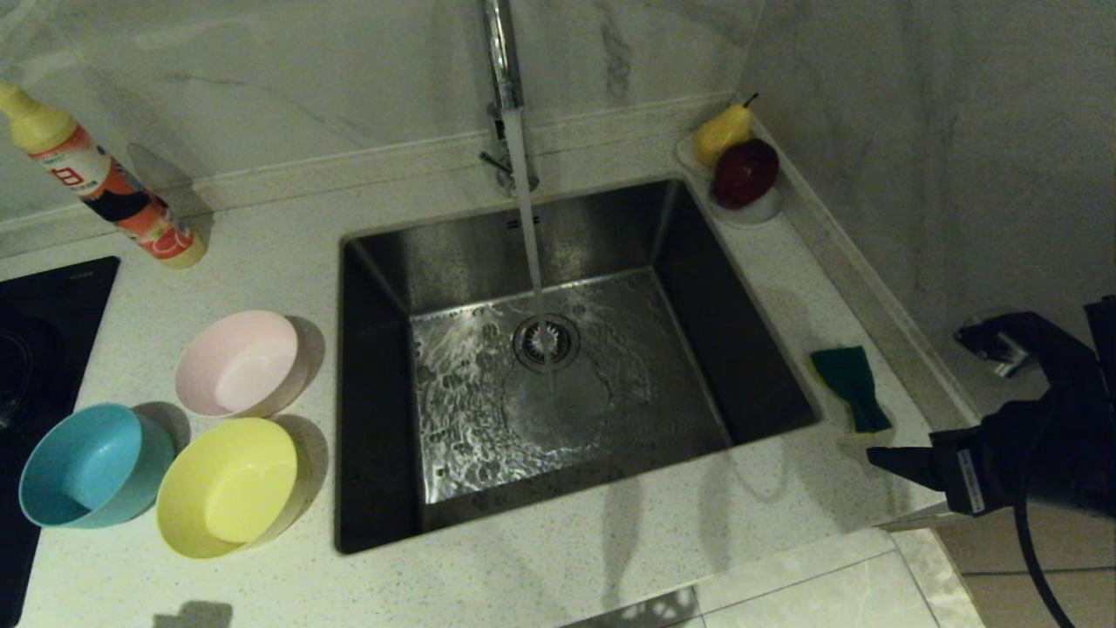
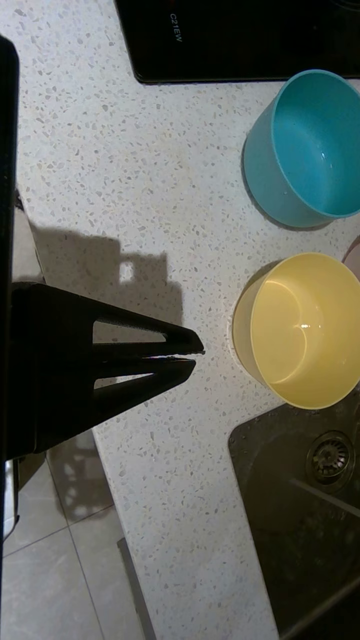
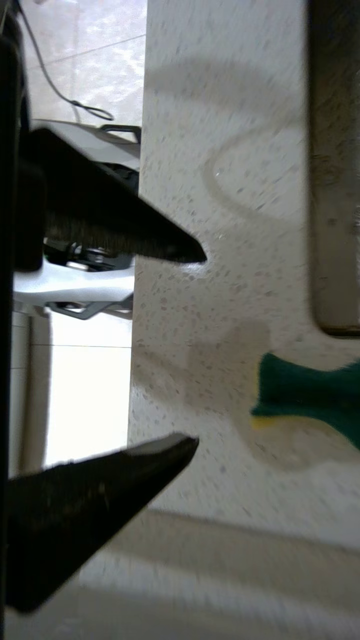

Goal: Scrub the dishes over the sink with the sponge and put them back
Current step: Pick up a bowl and the sponge

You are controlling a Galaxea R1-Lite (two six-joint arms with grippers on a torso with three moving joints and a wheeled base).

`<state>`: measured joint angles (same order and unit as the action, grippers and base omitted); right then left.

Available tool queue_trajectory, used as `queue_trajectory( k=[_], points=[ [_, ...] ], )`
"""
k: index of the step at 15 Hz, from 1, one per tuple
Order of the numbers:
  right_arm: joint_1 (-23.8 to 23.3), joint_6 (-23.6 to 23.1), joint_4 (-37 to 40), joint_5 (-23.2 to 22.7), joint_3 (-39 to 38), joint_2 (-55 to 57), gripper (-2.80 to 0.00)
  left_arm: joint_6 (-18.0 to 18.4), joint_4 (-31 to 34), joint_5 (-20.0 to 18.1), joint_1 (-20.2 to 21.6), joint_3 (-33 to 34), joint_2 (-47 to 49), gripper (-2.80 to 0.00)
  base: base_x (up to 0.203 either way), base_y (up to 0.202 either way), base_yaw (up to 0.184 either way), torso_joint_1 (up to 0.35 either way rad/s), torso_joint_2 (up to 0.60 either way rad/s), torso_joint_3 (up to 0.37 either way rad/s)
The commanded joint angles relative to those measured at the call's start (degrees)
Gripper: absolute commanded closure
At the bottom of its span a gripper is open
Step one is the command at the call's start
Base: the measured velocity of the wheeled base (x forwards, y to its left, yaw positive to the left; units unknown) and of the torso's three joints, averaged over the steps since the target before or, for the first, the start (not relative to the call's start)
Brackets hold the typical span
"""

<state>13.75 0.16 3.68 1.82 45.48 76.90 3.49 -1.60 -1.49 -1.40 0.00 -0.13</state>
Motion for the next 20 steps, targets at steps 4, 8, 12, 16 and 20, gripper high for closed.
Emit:
queue_trajectory(
  k=[4, 8, 12, 16, 20],
  points=[
    [-0.2, -0.2, -4.1, -0.1, -1.9, 4.3, -2.80, 0.0, 0.0, 0.0, 0.0, 0.9, 0.0, 0.00, 0.000, 0.000, 0.000, 0.000, 0.00, 0.000],
    [-0.8, -0.4, -8.8, -0.3, -2.9, 6.9, -2.80, 0.0, 0.0, 0.0, 0.0, 0.9, 0.0, 0.00, 0.000, 0.000, 0.000, 0.000, 0.00, 0.000],
    [-1.0, -0.7, -9.6, -0.4, -2.5, 8.1, -2.80, 0.0, -0.1, 0.0, 0.0, 0.9, 0.0, 0.00, 0.000, 0.000, 0.000, 0.000, 0.00, 0.000],
    [-1.0, -0.9, -10.9, -0.4, -2.4, 9.5, -2.80, 0.0, 0.0, 0.0, 0.0, 0.9, 0.0, 0.00, 0.000, 0.000, 0.000, 0.000, 0.00, 0.000],
    [-1.4, -2.4, -12.1, -0.5, -2.1, 9.7, -2.80, 0.0, 0.0, 0.0, 0.0, 0.9, 0.0, 0.00, 0.000, 0.000, 0.000, 0.000, 0.00, 0.000]
  ],
)
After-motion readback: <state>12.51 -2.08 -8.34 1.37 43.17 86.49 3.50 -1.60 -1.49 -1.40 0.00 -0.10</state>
